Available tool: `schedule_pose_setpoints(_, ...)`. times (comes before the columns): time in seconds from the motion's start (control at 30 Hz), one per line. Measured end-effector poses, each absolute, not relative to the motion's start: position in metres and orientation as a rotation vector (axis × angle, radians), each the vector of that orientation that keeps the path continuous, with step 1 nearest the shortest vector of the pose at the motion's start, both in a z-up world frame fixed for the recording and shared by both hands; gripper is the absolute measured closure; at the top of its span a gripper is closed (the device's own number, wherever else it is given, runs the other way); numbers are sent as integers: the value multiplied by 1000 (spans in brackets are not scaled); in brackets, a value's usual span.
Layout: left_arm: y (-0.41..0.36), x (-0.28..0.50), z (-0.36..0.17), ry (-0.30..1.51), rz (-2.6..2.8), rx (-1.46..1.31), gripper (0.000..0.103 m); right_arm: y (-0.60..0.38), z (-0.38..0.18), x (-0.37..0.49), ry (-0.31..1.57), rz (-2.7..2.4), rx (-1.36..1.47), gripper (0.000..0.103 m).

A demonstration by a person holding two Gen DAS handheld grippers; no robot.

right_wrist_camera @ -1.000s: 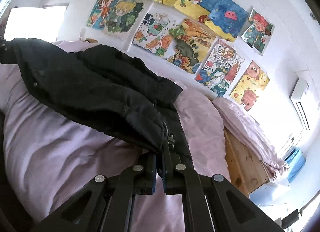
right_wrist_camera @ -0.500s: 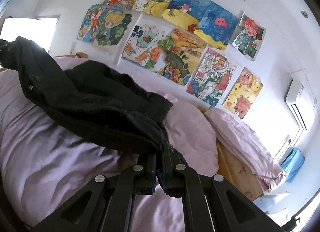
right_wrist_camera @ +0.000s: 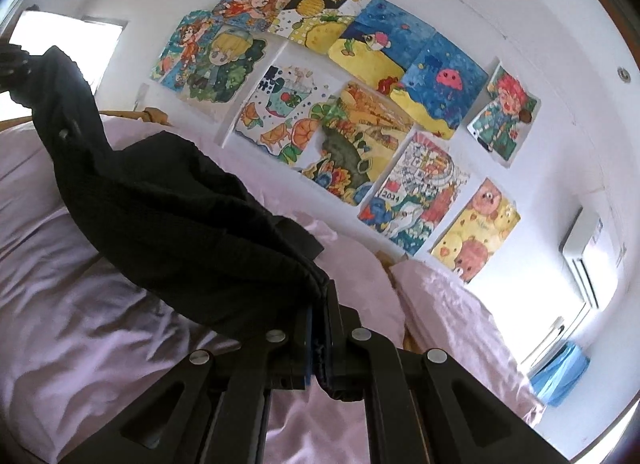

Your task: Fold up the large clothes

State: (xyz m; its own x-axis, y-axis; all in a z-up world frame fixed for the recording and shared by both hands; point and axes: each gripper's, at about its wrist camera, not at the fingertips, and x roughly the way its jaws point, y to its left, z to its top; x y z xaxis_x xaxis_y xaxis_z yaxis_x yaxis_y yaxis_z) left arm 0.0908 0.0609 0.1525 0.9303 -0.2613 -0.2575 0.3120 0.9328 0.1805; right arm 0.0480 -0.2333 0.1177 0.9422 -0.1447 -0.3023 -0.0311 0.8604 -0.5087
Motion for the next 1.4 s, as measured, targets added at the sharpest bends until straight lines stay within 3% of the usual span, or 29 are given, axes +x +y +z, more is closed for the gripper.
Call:
schedule_pose_setpoints(0.37, 49, 125, 173, 220, -259, 278, 101, -242, 135, 87, 267, -100, -472, 98)
schedule_pose_setpoints(0.87, 23, 288, 192, 323, -138, 363, 101, -261, 162, 255, 224, -151, -333, 98)
schedule_pose_setpoints(1.4, 4, 470, 120, 525, -77, 393, 101, -273, 102, 427, 321, -157, -225, 98)
